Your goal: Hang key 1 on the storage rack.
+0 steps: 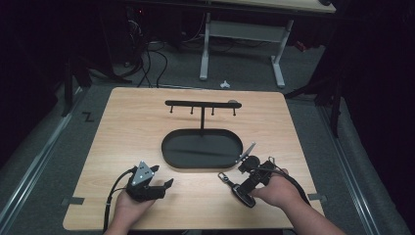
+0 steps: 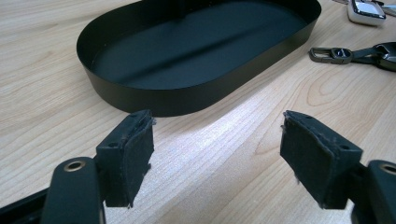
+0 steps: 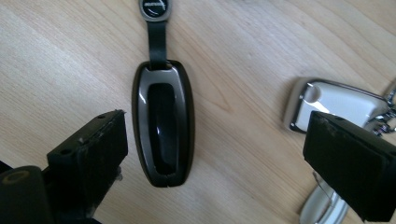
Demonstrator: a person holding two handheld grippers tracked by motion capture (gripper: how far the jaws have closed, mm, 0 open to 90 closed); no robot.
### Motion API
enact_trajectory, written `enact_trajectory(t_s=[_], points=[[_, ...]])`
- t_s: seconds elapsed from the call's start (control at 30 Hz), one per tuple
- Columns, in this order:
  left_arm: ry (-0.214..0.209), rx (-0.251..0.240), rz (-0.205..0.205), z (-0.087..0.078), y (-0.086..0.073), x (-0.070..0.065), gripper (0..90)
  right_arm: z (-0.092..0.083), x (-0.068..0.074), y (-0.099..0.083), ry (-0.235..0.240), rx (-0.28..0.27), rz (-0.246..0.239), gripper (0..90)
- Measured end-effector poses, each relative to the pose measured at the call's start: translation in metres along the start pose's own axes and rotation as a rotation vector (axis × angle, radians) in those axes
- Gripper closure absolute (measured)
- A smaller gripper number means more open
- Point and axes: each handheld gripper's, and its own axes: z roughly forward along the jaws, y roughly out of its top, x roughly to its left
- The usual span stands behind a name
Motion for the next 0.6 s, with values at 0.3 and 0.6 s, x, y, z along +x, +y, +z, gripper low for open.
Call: enact_trajectory(t_s=[0.3,0.6], points=[[-0.008,0.002,0.003,0.0,0.0,0.0,26.9,0.015,0.008,0.021,0.003,-0.029,-0.101,15.8],[-0.01,0.005,0.005,0.0,0.0,0.001,27.4,0.023,0.01,0.035,0.05,0.016,0.007,26.1]])
